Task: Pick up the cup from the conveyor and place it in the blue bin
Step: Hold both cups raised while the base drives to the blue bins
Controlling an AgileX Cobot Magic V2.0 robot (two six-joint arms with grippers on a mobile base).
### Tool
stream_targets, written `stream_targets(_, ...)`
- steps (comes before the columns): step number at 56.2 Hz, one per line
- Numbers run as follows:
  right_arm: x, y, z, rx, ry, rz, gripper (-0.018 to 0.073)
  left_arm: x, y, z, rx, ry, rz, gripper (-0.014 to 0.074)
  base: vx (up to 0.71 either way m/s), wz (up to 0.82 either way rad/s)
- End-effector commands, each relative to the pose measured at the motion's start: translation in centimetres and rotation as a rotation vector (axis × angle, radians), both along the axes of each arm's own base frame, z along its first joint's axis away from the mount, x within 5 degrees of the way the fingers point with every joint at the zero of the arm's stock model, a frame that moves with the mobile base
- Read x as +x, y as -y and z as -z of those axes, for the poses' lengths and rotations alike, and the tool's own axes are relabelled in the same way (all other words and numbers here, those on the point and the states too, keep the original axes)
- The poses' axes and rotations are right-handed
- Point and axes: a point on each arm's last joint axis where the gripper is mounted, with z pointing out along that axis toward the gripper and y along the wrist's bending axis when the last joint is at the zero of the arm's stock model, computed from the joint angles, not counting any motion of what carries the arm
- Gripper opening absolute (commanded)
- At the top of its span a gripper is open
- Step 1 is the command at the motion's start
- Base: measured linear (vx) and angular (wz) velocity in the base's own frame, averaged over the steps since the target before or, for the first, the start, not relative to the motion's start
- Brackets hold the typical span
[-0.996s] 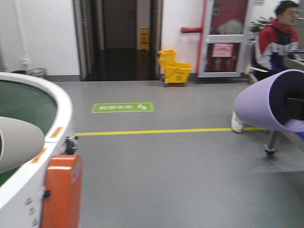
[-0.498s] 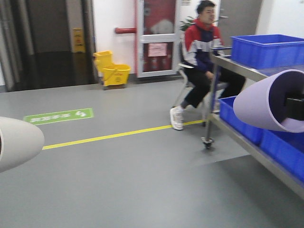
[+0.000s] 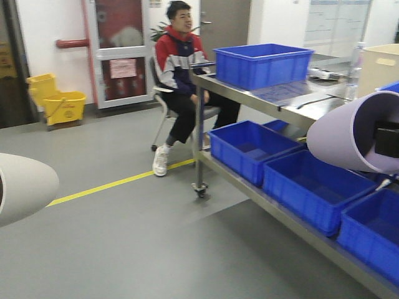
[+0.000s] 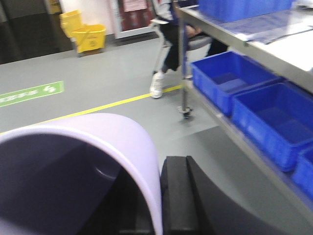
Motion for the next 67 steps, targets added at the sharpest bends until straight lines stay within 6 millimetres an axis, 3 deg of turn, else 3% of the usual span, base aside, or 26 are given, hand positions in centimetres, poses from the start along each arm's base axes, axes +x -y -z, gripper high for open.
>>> stream_targets(1,-0.54,0.18,-2.05,0.023,0.138,0.002,-0.0009,-0.40,-0.06,-1.69,-0.045,0.104,-0.017,0.0062,0.26,-0.41)
stream_targets(20,-0.54,0.18,-2.05,0.023,0.138,0.002,-0.0009,-0.37,-0.06,-1.68,-0.045,0.103,-0.017,0.0062,0.29,-0.22)
stream_targets(67,-0.54,0.18,-2.05,0.023,0.138,0.002,-0.0009,-0.37,-0.06,-1.68,-0.045,0.103,-0.017,0.0062,0.36,0.06)
